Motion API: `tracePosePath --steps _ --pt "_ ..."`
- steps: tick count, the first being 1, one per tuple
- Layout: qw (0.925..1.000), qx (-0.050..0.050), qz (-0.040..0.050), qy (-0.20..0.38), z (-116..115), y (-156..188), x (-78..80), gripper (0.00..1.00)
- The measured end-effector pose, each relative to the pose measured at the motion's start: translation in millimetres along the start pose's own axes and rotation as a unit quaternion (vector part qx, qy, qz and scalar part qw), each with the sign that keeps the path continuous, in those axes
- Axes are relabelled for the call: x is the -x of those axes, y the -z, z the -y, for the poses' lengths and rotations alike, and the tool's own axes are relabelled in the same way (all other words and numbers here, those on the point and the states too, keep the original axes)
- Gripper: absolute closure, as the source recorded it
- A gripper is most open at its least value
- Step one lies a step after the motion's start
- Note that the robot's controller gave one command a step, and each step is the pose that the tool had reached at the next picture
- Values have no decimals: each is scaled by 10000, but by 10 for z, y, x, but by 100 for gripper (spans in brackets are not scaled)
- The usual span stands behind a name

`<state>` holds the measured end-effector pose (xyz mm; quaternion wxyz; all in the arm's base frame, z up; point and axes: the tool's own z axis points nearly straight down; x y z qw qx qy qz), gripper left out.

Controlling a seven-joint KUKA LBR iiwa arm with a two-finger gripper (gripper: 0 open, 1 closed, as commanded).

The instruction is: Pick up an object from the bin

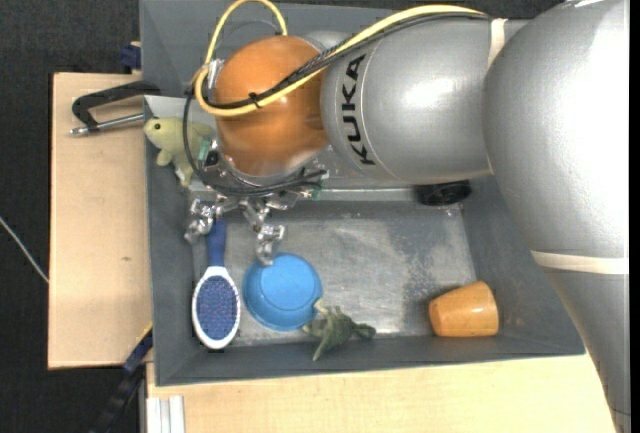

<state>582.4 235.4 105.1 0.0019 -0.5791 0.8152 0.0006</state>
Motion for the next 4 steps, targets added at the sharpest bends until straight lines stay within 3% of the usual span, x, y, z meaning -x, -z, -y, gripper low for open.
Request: tracePosePath --steps 1,2,3,4 --pt "9902 -22 23 1398 90 -318 40 0" --pt "9681 4 4 2506 27 -328 -12 0" --pt "9683 -1 5 2498 38 -326 -19 100" --pt "9688 -18 19 2478 43 -132 3 100"
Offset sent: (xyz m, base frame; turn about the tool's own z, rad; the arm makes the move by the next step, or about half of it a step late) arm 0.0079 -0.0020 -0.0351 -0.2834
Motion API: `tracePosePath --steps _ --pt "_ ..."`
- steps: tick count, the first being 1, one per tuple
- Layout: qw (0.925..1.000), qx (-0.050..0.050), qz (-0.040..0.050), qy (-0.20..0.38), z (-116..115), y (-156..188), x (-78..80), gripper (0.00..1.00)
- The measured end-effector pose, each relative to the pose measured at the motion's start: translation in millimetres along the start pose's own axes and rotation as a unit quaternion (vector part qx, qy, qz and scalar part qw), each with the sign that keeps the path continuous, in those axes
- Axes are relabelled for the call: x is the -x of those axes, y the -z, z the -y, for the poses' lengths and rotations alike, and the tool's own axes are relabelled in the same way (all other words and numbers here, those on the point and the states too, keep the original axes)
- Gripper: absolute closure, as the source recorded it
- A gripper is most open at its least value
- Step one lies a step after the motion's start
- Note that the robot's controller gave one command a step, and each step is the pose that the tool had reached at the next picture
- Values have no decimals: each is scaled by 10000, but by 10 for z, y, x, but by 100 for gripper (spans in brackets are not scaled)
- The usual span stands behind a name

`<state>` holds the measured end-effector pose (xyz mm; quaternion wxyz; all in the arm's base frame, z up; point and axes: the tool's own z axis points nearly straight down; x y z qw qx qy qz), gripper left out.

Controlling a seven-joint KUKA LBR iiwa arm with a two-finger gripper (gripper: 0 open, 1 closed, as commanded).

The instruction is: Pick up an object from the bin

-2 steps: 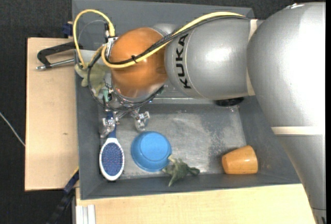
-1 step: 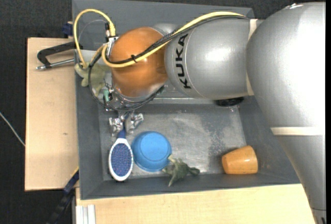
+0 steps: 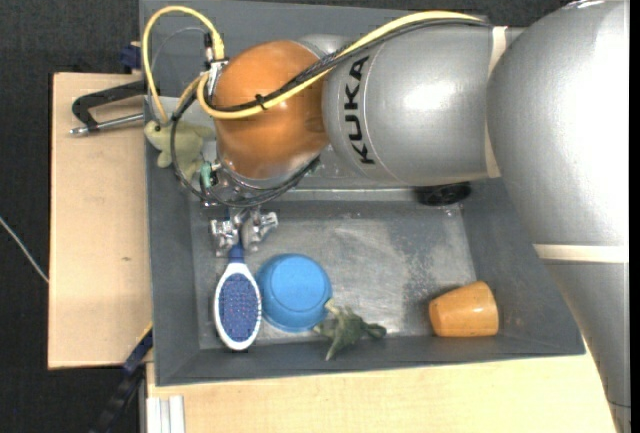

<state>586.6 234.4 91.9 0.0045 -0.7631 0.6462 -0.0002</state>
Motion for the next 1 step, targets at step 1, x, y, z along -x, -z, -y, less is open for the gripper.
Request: tracePosePath --steps 1 --pt "10000 -29 2 -18 30 702 24 100"
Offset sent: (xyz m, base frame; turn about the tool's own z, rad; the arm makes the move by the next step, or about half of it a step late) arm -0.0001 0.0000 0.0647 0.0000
